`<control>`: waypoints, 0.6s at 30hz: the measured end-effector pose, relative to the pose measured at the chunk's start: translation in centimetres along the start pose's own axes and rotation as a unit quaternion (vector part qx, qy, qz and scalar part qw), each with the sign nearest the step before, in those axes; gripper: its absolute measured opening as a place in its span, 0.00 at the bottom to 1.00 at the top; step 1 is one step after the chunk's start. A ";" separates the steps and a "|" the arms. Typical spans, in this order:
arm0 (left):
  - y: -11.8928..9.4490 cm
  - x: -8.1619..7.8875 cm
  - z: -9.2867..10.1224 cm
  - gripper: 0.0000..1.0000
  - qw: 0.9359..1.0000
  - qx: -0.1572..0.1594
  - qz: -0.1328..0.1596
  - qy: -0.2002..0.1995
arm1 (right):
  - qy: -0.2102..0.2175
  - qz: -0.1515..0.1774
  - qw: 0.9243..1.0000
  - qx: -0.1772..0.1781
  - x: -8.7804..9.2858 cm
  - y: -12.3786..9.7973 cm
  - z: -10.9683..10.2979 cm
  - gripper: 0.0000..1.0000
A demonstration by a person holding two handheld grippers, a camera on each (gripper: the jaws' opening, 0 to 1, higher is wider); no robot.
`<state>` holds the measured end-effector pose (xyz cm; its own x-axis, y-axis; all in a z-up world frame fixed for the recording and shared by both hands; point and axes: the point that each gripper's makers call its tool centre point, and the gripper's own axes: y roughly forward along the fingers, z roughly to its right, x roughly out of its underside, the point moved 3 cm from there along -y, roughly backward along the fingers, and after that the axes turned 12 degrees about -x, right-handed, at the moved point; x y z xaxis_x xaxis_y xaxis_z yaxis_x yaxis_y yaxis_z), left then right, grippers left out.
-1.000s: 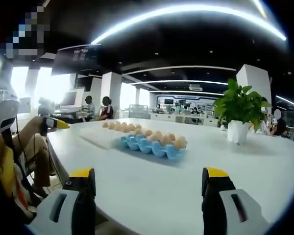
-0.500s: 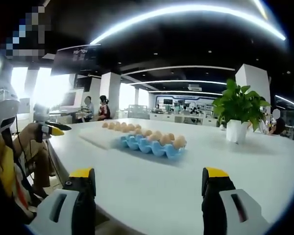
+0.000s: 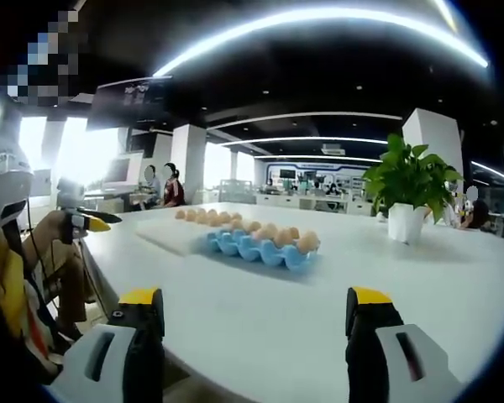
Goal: Pick up the eggs on the table and place them into the egg tray on the table
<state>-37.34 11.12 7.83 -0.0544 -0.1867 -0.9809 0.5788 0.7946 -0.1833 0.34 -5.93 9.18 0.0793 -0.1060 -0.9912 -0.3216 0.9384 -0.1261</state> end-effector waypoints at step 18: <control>0.3 0.1 0.1 1.00 1.000 0.005 0.000 -0.008 | 0.003 -0.003 1.000 0.002 0.3 0.0 0.1 0.93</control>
<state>-37.09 11.33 7.71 -0.0417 -0.1952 -0.9799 0.5875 0.7885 -0.1821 0.46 -5.97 8.90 0.0761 -0.1124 -0.9907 -0.3175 0.9392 -0.1309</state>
